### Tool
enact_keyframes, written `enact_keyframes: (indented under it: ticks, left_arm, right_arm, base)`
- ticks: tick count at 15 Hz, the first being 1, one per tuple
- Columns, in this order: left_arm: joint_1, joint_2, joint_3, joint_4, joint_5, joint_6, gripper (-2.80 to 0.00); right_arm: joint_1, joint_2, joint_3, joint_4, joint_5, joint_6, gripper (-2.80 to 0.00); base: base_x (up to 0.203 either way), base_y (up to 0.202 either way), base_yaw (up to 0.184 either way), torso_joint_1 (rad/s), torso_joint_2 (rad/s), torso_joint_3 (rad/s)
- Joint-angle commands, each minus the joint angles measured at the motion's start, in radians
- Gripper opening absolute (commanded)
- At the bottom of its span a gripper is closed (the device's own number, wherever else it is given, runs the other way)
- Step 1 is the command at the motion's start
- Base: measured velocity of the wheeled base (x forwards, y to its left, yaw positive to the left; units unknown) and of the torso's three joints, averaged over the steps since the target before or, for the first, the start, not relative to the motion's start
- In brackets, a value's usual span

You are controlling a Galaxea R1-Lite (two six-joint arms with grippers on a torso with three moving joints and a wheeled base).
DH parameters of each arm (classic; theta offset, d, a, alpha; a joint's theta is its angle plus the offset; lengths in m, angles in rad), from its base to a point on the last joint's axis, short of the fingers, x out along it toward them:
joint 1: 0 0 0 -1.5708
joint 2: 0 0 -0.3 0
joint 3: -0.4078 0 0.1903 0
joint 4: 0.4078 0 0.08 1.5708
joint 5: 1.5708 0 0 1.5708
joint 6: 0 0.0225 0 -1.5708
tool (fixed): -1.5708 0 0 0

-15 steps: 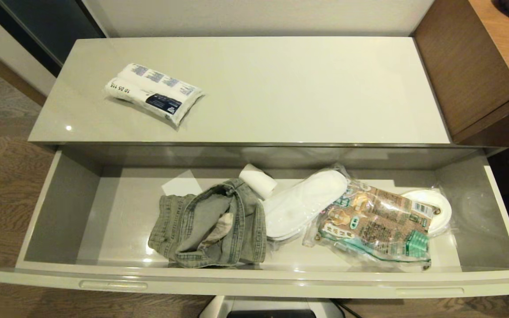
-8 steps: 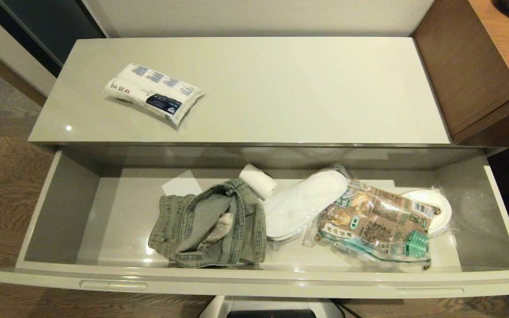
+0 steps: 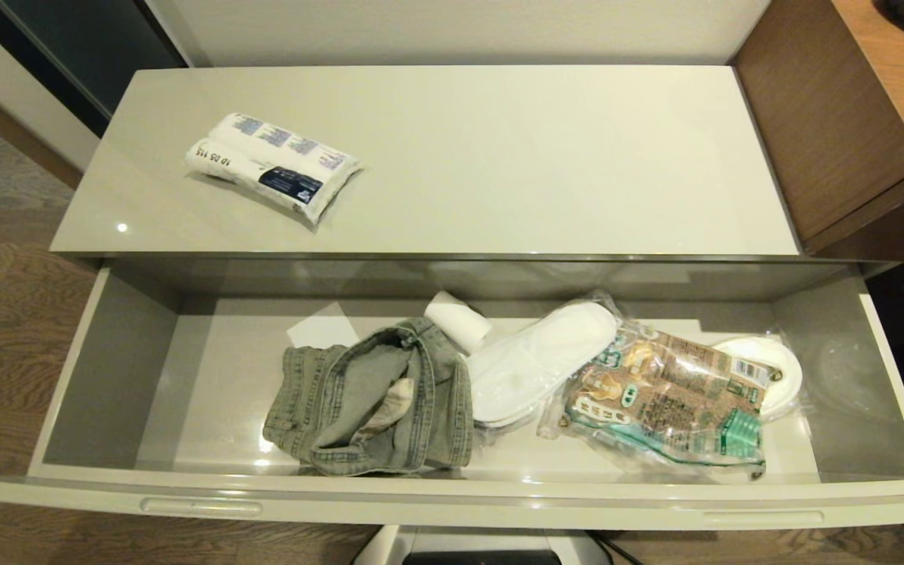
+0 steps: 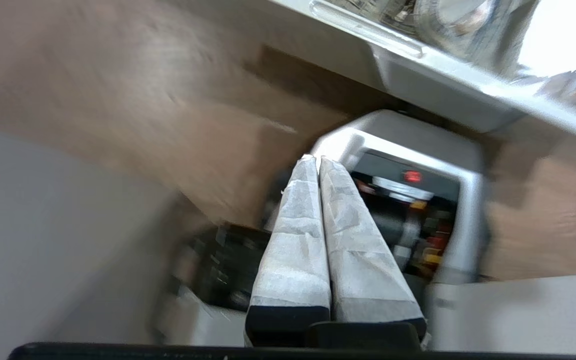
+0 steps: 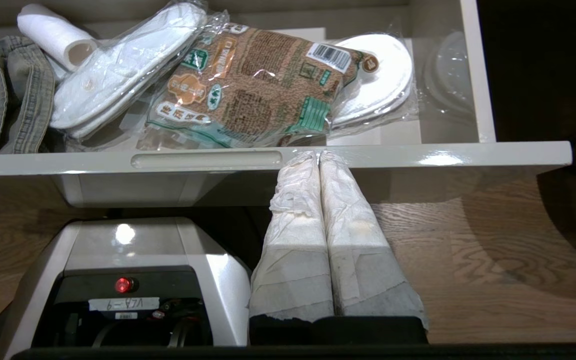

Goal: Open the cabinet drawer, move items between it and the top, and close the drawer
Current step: Pick up the tissue on the table

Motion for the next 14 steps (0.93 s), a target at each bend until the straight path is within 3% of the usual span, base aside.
enact_keyframes:
  ticks: [1, 2, 3, 5, 8, 10, 12, 14]
  left_arm:
    - [-0.001, -0.101, 0.079, -0.047, 0.012, 0.095, -2.8]
    - [-0.004, -0.13, 0.145, -0.124, 0.033, 0.164, -2.8]
    - [-0.006, -0.135, 0.18, -0.184, 0.096, 0.23, -2.8]
    - [-0.006, -0.057, 0.181, -0.219, 0.145, 0.267, -2.8]
    - [-0.004, 0.037, 0.175, -0.235, 0.154, 0.182, -2.8]
    - [-0.002, 0.084, 0.155, -0.22, 0.155, 0.167, -2.8]
    - [0.005, 0.183, 0.081, -0.1, 0.153, 0.107, -2.8]
    - [0.007, 0.284, -0.01, 0.019, 0.094, 0.029, -2.8]
  right_arm:
    - [0.0, -0.006, 0.002, 0.0, 0.0, -0.001, -2.8]
    - [0.0, -0.006, 0.002, 0.0, 0.0, -0.001, -2.8]
    - [0.0, -0.006, 0.002, 0.0, 0.0, 0.001, -2.8]
    - [0.0, -0.006, 0.002, 0.0, 0.0, -0.001, -2.8]
    - [0.0, -0.006, 0.002, 0.0, 0.0, 0.001, -2.8]
    - [0.0, -0.006, 0.002, 0.0, 0.0, -0.001, -2.8]
    - [0.0, -0.006, 0.002, 0.0, 0.0, -0.001, -2.8]
    - [0.0, -0.006, 0.002, 0.0, 0.0, 0.001, -2.8]
  base:
    - [0.0, 0.0, 0.0, 0.0, 0.0, 0.0]
    - [0.0, 0.0, 0.0, 0.0, 0.0, 0.0]
    - [0.0, 0.0, 0.0, 0.0, 0.0, 0.0]
    - [0.0, 0.0, 0.0, 0.0, 0.0, 0.0]
    - [0.0, 0.0, 0.0, 0.0, 0.0, 0.0]
    - [0.0, 0.0, 0.0, 0.0, 0.0, 0.0]
    - [0.0, 0.0, 0.0, 0.0, 0.0, 0.0]
    - [0.0, 0.0, 0.0, 0.0, 0.0, 0.0]
